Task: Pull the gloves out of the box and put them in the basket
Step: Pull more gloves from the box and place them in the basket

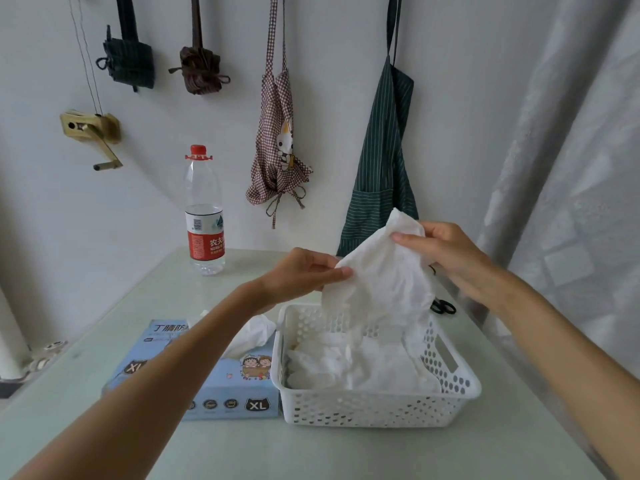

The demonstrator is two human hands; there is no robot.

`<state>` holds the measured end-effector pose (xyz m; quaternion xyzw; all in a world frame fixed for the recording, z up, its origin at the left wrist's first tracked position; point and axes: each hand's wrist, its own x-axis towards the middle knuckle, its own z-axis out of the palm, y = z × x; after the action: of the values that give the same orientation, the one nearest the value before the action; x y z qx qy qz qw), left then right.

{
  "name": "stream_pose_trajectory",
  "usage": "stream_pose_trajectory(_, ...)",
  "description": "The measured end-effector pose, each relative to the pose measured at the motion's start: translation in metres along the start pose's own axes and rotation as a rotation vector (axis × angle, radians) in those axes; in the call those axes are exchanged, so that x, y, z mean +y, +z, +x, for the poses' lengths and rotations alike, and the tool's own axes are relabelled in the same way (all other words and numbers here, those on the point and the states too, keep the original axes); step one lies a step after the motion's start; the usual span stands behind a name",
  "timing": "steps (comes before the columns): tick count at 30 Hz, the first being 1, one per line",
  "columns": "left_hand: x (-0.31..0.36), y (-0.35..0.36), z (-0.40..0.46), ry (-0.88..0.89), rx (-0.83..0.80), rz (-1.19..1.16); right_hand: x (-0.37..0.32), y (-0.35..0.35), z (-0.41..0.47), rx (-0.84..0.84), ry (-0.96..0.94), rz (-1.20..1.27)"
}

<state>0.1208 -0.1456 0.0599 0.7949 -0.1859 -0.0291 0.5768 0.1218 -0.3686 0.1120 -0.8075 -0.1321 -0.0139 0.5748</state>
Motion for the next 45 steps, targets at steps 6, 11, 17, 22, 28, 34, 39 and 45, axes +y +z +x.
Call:
stream_pose_trajectory(6,0.001,-0.002,-0.007,0.064,0.199,0.115,0.002,0.004,-0.007,0.076,-0.011,-0.075)
stream_pose_trajectory(11,0.021,0.004,-0.019,0.177,0.647,0.035,-0.003,0.035,-0.026,0.259,-0.277,-0.037)
stream_pose_trajectory(17,-0.018,0.04,0.003,0.218,0.749,0.554,0.058,0.044,-0.023,0.364,-0.103,0.024)
stream_pose_trajectory(22,-0.084,0.045,0.035,0.161,0.113,1.156,0.131,0.017,-0.018,0.285,0.187,-0.469)
stream_pose_trajectory(28,-0.088,0.044,0.049,0.303,0.013,1.37,0.144,0.02,-0.008,0.156,0.043,-1.119)
stream_pose_trajectory(34,-0.068,0.032,0.023,0.034,0.042,1.338,0.141,0.026,-0.001,0.046,-0.088,-1.413)
stream_pose_trajectory(39,-0.065,0.025,0.009,-0.257,-0.4,1.506,0.147,0.027,-0.006,-0.232,-0.238,-1.241)
stream_pose_trajectory(45,-0.063,0.028,0.013,-0.062,-0.263,1.627,0.156,0.024,-0.003,-0.629,0.159,-1.049)
